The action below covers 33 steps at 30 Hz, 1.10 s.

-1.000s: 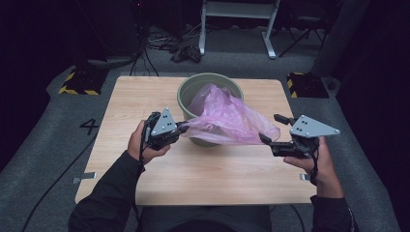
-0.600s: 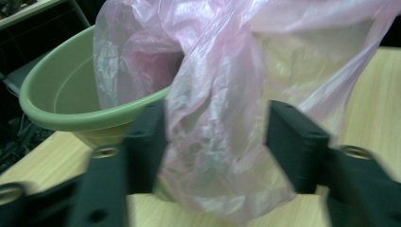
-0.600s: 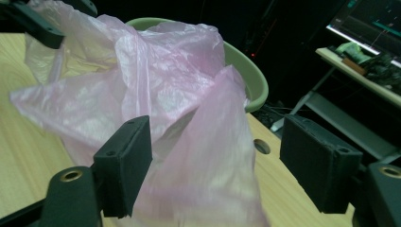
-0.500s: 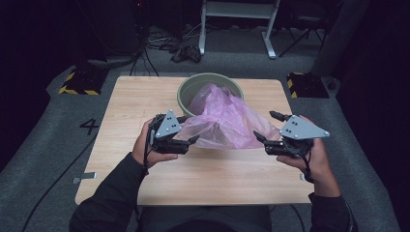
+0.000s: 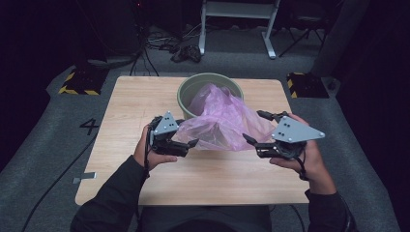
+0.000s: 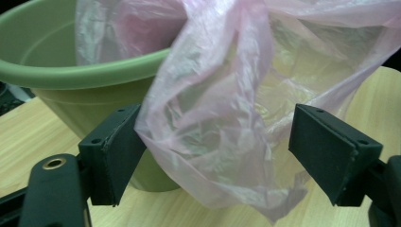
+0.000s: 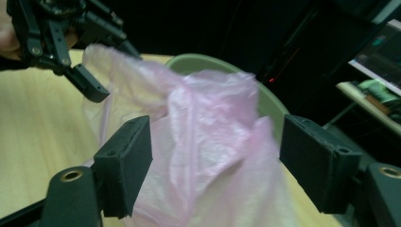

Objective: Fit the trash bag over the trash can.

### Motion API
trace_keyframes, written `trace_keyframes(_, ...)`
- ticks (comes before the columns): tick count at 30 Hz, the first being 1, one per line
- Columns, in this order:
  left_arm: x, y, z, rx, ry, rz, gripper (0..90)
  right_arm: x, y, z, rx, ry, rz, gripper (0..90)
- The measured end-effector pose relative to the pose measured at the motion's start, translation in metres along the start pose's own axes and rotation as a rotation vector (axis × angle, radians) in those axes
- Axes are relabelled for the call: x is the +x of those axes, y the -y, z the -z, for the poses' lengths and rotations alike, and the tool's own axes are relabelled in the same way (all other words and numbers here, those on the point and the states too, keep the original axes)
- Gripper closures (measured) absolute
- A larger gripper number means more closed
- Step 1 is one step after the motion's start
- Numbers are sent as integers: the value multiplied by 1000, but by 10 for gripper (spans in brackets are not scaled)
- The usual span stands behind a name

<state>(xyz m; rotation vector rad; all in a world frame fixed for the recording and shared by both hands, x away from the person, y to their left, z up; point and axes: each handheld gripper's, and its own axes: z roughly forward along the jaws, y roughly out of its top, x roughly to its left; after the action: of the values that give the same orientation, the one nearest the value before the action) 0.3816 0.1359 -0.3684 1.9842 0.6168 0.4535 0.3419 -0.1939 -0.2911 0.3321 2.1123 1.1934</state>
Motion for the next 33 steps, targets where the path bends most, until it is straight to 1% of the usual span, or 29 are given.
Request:
trace_keyframes(1, -1, 2, -2, 2, 7, 3, 191, 1, 1, -4, 15, -10, -2, 262)
trace_keyframes(2, -1, 3, -3, 3, 4, 4, 191, 2, 4, -12, 36, -41, -8, 262)
trace_keyframes(3, -2, 4, -6, 10, 1, 8, 191, 2, 6, -18, 58, -57, -16, 263)
trace_keyframes(5, -2, 7, -10, 18, 5, 19, 204, 2, 13, -31, 122, -54, -23, 266)
trace_keyframes(6, -2, 9, -13, 25, -3, 19, 223, 1, 16, -37, 148, -55, -36, 271)
trace_keyframes(8, -1, 10, -17, 36, -16, 28, 321, -2, 23, -48, 189, -71, -82, 308)
trace_keyframes(9, 0, 11, -19, 40, -3, 27, 373, -4, 26, -52, 209, -75, -100, 349)
trace_keyframes(10, 0, 11, -20, 44, -4, 15, 492, -5, 29, -55, 220, -76, -118, 428)
trace_keyframes(11, 0, 11, -22, 50, -27, 0, 538, -5, 30, -56, 225, -82, -129, 506)
trace_keyframes(12, 1, 11, -22, 46, -33, -3, 586, -6, 32, -58, 235, -100, -144, 596)
trace_keyframes(13, 2, 11, -22, 43, -32, -13, 657, -7, 33, -59, 238, -109, -148, 657)
trace_keyframes(14, 3, 11, -22, 46, -42, -25, 685, -6, 34, -61, 242, -120, -156, 715)
trace_keyframes(15, 4, 11, -22, 53, -62, -44, 728, -6, 34, -62, 249, -121, -153, 765)
trace_keyframes(16, 7, 11, -21, 60, -87, -55, 760, -6, 34, -62, 254, -118, -152, 803)
trace_keyframes(17, 9, 12, -20, 65, -81, -47, 771, -7, 34, -63, 254, -115, -157, 854)
trace_keyframes(18, 12, 12, -19, 69, -73, -45, 784, -7, 34, -63, 253, -110, -157, 871)
trace_keyframes(19, 14, 13, -18, 72, -78, -51, 806, -8, 33, -62, 248, -104, -157, 884)
trace_keyframes(20, 17, 13, -14, 68, -84, -51, 824, -9, 32, -61, 235, -100, -163, 887)
trace_keyframes(22, 23, 14, -9, 54, -72, -46, 878, -13, 29, -57, 210, -71, -171, 889)
trace_keyframes(23, 26, 13, -4, 50, -83, -47, 892, -15, 27, -55, 198, -58, -176, 891)
trace_keyframes(25, 32, 12, 2, 41, -82, -43, 897, -21, 24, -51, 179, -32, -181, 895)
trace_keyframes(26, 36, 11, 6, 40, -98, -49, 897, -24, 22, -50, 176, -13, -186, 895)
trace_keyframes(27, 39, 10, 8, 45, -98, -50, 897, -29, 22, -50, 171, 11, -196, 895)
trace_keyframes(28, 43, 10, 11, 49, -102, -48, 898, -32, 21, -50, 166, 22, -206, 895)
trace_keyframes(29, 46, 10, 12, 60, -107, -52, 898, -38, 21, -50, 158, 47, -222, 895)
trace_keyframes(30, 51, 10, 14, 73, -102, -49, 898, -41, 21, -50, 156, 61, -232, 895)
trace_keyframes(32, 62, 11, 17, 85, -79, -39, 898, -52, 21, -52, 152, 97, -253, 893)
trace_keyframes(33, 65, 11, 18, 79, -76, -31, 898, -58, 20, -55, 157, 99, -257, 889)
